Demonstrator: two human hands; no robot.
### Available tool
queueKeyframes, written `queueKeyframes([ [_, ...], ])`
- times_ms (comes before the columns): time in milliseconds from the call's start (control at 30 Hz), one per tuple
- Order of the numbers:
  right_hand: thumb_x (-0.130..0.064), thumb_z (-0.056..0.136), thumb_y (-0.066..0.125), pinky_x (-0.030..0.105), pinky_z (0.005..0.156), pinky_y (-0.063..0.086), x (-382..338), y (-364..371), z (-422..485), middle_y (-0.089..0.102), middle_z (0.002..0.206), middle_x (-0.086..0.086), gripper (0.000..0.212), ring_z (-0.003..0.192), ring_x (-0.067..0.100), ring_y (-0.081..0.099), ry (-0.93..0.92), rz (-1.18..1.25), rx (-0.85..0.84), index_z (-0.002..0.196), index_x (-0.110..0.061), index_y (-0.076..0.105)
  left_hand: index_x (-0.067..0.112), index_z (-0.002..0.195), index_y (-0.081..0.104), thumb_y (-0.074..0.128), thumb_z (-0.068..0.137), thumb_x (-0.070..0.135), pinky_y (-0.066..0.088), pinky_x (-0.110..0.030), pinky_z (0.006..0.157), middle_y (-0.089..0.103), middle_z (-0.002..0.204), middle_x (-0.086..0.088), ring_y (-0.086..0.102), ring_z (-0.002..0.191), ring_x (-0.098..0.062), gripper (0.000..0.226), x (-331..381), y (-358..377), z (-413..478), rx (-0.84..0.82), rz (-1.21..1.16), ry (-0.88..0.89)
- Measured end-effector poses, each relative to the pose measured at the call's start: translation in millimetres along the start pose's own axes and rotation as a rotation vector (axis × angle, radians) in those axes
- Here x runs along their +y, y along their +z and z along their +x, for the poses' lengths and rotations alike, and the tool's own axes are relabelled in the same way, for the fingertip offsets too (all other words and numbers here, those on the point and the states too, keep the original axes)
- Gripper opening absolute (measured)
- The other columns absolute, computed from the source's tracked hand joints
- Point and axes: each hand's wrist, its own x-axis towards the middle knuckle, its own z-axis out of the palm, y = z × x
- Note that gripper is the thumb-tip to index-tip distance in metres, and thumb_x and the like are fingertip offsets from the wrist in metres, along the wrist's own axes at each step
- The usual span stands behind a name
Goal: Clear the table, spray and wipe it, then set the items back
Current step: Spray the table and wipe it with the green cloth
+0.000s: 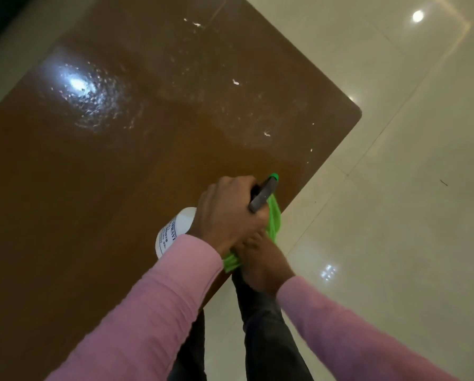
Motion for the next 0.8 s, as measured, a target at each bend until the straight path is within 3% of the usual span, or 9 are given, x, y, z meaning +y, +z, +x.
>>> queueKeyframes([
  [67,-0.03,0.07,0.07,0.048,0.115,0.006,-7,7,-13,0.051,0.141,0.0,0.066,0.137,0.027,0.039,-0.099,-0.15,-0.14,0.134,-0.022,0.054,0.023,0.078,0.058,0.06,0.09,0.039,0.029,-0.021,0.049,0.052,0.061,0.01,0.048,0.052,-0.009,0.019,13,8,12,-0.037,0.018,-0.002],
  [167,-0.029,0.073,0.066,0.046,0.116,0.006,2,7,-12,0.051,0.14,0.001,0.058,0.137,0.027,0.037,-0.116,-0.143,-0.156,0.129,-0.02,0.057,0.023,0.079,0.055,0.059,0.091,0.042,0.03,-0.02,0.05,0.052,0.062,0.009,0.049,0.054,-0.009,0.022,26,13,24,-0.046,0.037,-0.008],
  [300,-0.024,0.07,0.066,0.043,0.115,0.022,22,-7,-10,0.058,0.133,0.002,0.057,0.13,0.026,0.046,-0.23,-0.088,-0.108,0.126,-0.018,0.06,0.023,0.089,0.055,0.061,0.089,0.043,0.048,-0.028,0.06,0.057,0.071,0.006,0.057,0.063,-0.014,0.021,28,19,32,-0.07,0.067,-0.008],
  [367,-0.024,0.064,0.073,0.044,0.11,0.03,53,-21,-3,0.063,0.127,0.002,0.06,0.125,0.025,0.053,-0.226,-0.132,-0.07,0.123,-0.018,0.063,0.024,0.082,0.054,0.062,0.088,0.039,0.046,-0.028,0.056,0.056,0.066,0.007,0.056,0.059,-0.014,0.018,28,20,34,-0.076,0.057,-0.038],
  [467,-0.019,0.073,0.059,0.051,0.113,0.018,108,-56,12,0.046,0.144,0.007,0.067,0.139,0.027,0.029,-0.164,-0.193,-0.014,0.139,-0.015,0.046,0.028,0.074,0.051,0.062,0.089,0.039,0.028,-0.02,0.047,0.048,0.057,0.01,0.046,0.049,-0.007,0.021,30,19,36,-0.02,0.06,-0.061],
  [600,-0.025,0.078,0.03,0.049,0.115,0.012,129,-76,18,0.015,0.155,0.004,0.075,0.144,0.028,0.014,-0.101,-0.194,-0.035,0.15,-0.016,0.008,0.027,0.088,0.056,0.062,0.088,0.045,0.028,-0.019,0.048,0.052,0.066,0.013,0.05,0.055,-0.004,0.018,32,14,46,0.069,0.036,-0.08],
  [733,-0.035,0.088,0.026,0.047,0.119,0.009,104,-59,13,0.01,0.159,0.002,0.069,0.147,0.029,0.004,0.006,-0.138,-0.034,0.153,-0.017,0.014,0.019,0.075,0.06,0.061,0.087,0.04,0.037,-0.027,0.049,0.055,0.06,0.007,0.052,0.052,-0.011,0.024,24,-1,60,0.264,-0.052,-0.149],
  [800,-0.036,0.086,0.028,0.05,0.117,0.008,93,-50,7,0.013,0.159,0.003,0.071,0.146,0.031,0.008,-0.068,-0.164,-0.055,0.153,-0.017,0.016,0.018,0.069,0.059,0.057,0.086,0.041,0.046,-0.035,0.05,0.055,0.056,0.004,0.053,0.051,-0.019,0.028,16,-11,64,0.342,-0.086,-0.17],
])
